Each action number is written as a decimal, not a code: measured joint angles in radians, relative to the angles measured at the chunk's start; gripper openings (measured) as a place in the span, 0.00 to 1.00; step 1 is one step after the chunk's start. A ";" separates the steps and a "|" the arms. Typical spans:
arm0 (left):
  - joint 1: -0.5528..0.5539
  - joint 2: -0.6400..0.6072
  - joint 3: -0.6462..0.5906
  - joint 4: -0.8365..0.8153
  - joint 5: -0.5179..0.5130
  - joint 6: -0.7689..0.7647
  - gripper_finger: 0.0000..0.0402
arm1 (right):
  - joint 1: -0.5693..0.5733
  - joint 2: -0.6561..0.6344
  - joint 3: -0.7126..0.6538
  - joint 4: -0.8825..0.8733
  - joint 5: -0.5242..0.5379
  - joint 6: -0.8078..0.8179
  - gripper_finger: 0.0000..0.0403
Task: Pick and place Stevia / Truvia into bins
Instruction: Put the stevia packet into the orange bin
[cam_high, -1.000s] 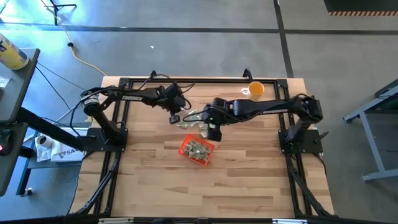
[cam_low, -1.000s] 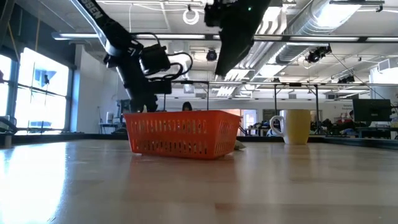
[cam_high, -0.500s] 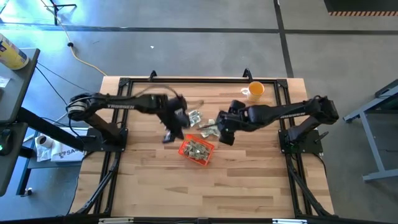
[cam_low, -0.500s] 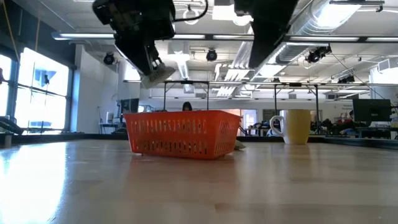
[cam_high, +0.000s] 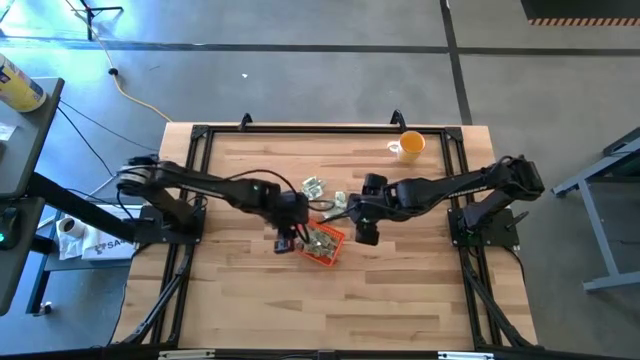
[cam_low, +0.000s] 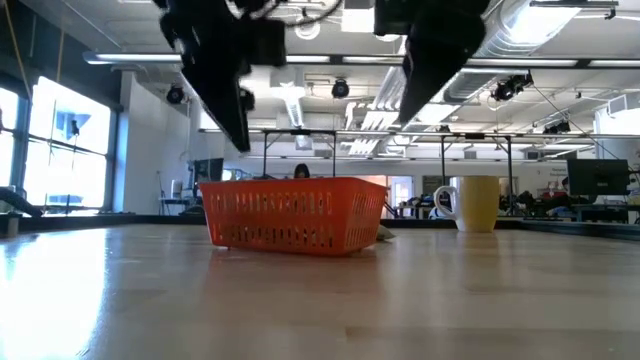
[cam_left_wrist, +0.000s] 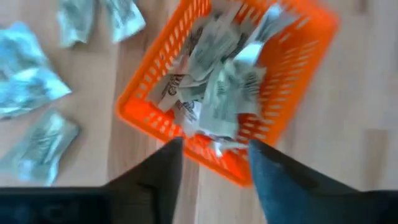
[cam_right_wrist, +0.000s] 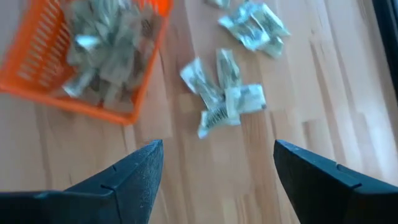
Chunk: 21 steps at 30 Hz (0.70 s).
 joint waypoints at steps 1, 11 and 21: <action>0.000 -0.024 0.020 -0.051 -0.003 -0.006 0.57 | -0.014 0.000 0.000 0.021 -0.018 -0.013 0.73; 0.194 -0.180 -0.152 -0.040 -0.066 0.167 0.65 | -0.145 0.017 0.000 0.183 -0.137 -0.143 0.73; 0.361 -0.059 -0.322 0.363 0.028 0.590 0.58 | -0.141 0.017 0.000 0.179 -0.136 -0.076 0.73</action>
